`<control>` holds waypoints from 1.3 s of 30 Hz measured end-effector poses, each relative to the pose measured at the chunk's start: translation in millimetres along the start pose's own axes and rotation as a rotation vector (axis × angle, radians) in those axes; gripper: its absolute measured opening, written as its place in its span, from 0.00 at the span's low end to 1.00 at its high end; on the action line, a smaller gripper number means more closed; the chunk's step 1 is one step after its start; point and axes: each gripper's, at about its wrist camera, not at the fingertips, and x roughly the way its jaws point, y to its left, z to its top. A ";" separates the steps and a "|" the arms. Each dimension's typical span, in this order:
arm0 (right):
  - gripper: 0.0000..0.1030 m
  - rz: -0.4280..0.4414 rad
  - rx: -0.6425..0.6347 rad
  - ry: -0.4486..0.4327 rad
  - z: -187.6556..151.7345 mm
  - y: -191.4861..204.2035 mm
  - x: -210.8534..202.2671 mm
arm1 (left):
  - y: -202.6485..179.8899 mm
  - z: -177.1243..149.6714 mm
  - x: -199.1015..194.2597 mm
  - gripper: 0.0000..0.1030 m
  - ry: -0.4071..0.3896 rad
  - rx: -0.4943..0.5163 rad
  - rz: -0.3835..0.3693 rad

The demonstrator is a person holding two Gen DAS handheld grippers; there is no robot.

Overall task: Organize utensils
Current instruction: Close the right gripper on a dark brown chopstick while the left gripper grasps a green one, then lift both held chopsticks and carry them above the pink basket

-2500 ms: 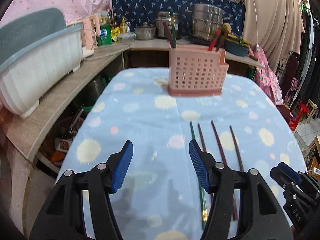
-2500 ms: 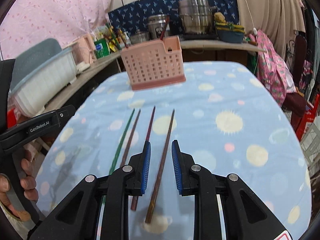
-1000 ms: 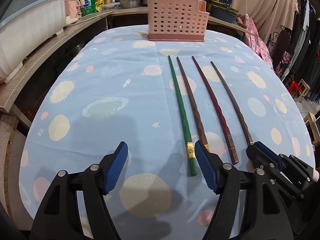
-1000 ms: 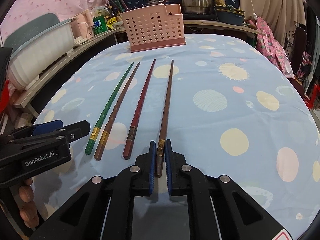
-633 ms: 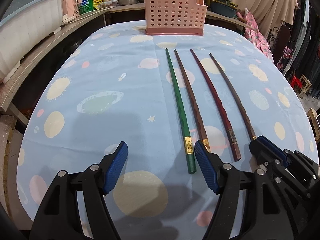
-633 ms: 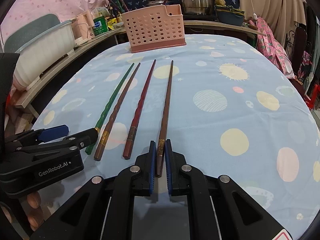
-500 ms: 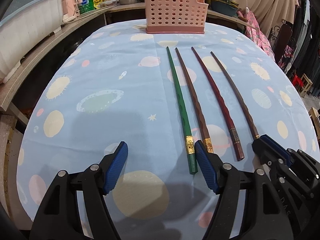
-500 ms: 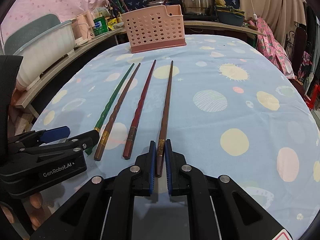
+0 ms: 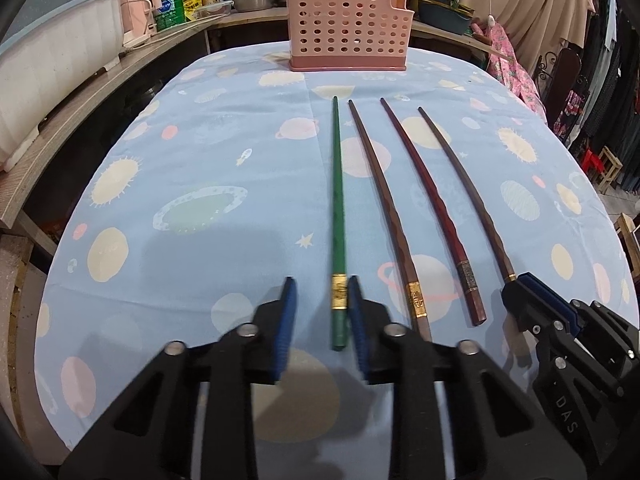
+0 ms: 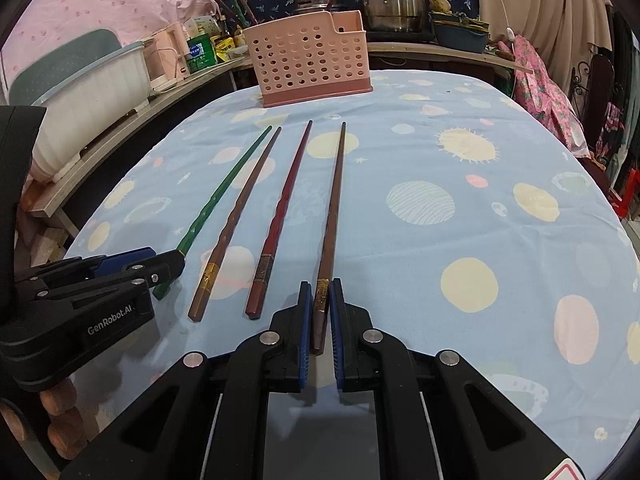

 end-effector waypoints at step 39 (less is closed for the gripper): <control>0.06 0.031 0.052 -0.346 170.8 -30.6 -79.3 | 49.4 163.1 -92.6 0.07 -0.286 -0.119 -0.089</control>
